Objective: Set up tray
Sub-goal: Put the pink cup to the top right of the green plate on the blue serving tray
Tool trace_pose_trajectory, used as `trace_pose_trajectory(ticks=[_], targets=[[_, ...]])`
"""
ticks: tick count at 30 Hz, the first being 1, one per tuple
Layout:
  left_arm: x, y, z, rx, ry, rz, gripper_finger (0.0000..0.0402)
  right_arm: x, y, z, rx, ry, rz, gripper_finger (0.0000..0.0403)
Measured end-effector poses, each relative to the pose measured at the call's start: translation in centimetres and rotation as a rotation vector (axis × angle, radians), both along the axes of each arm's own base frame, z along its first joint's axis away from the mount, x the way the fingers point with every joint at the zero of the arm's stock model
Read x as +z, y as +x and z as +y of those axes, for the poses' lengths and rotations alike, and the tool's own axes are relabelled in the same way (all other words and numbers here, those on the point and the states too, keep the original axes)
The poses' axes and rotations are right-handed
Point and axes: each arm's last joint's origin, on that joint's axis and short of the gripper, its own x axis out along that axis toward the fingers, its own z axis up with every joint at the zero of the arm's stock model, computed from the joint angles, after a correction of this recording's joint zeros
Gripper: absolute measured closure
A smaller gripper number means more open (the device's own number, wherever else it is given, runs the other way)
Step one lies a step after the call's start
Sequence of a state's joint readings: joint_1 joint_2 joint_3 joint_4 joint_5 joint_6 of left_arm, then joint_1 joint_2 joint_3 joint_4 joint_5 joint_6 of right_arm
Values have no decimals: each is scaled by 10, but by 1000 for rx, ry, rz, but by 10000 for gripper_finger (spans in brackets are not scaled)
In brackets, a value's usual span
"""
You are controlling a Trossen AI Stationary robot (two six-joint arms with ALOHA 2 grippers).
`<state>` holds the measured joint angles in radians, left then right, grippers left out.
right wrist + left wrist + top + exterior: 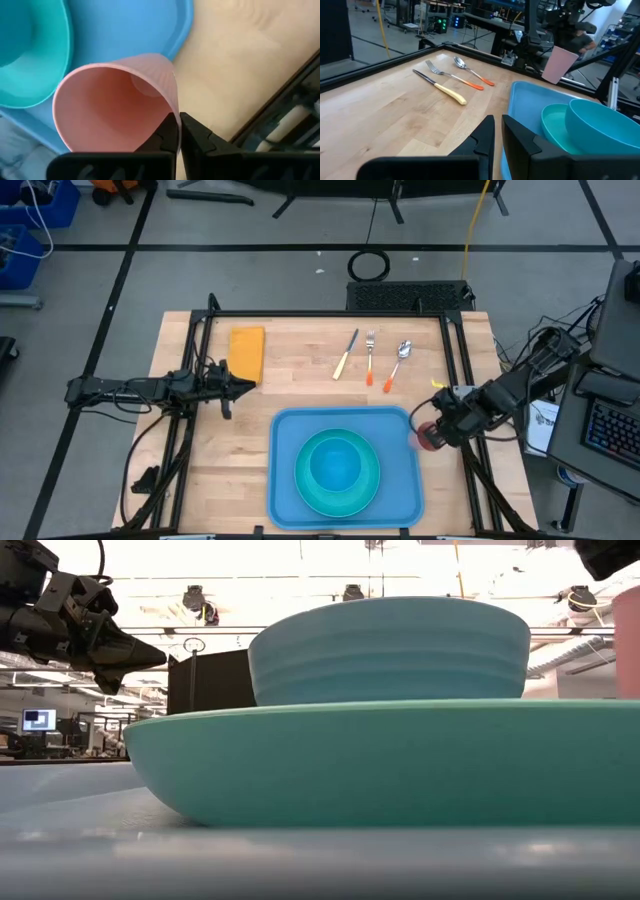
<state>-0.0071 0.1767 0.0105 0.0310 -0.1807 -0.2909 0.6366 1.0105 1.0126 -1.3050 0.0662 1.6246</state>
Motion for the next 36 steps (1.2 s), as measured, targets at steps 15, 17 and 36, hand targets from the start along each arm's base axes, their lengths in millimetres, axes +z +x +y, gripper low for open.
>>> trace_pose_trajectory(ticks=[15,17,36], targets=[[0,0,0,4,3,-1,364,-7,40,-35,87,22,-12,403],[0,0,0,4,4,-1,364,-9,44,-40,91,31,-6,403],[0,0,0,3,8,-1,364,-33,82,-71,178,82,39,403]])
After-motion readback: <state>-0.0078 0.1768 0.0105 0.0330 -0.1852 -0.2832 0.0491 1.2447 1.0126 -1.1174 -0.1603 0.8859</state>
